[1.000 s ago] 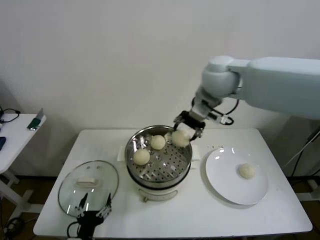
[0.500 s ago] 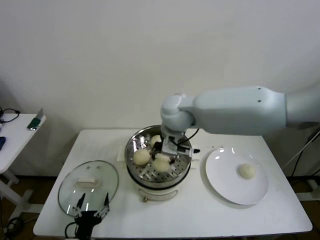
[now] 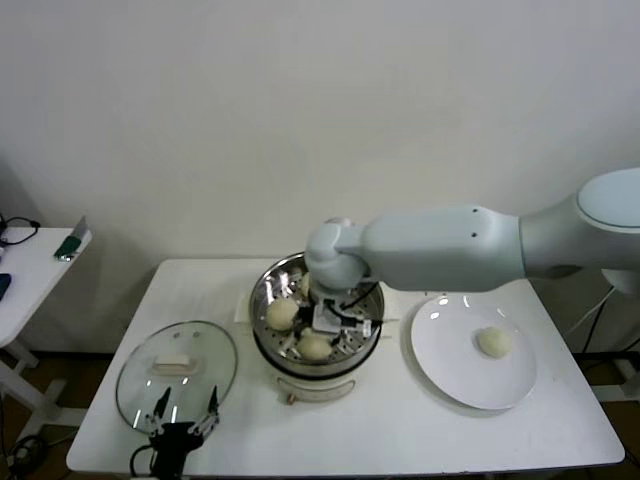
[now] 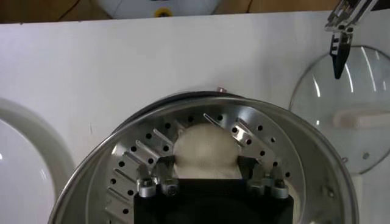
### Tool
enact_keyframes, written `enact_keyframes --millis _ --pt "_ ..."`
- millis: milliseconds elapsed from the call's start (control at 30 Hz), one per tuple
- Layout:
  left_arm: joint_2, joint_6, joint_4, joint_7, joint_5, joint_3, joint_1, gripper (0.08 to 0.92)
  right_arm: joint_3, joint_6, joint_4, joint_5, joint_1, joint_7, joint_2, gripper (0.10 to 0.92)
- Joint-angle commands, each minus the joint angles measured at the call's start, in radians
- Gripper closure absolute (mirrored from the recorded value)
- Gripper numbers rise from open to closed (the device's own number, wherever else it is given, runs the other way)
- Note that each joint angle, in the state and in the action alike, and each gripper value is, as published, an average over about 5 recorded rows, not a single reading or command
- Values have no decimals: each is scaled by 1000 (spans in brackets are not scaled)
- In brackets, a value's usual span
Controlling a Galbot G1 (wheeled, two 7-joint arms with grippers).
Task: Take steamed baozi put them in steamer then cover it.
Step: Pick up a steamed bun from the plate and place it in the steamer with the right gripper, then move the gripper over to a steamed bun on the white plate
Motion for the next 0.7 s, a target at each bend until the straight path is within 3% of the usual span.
enact_keyframes --millis 33,200,467,700 --pt "-1 0 0 0 3 3 1 177 34 16 -39 -3 -7 4 -8 241" --pt "-2 0 -3 0 6 5 3 177 48 38 -74 113 85 -76 -98 204" --pt "5 -1 0 0 3 6 -1 177 -149 -57 -177 508 307 -197 -337 202" --pt "4 4 7 2 4 13 -20 177 -266 -176 -289 518 276 -165 -566 203"
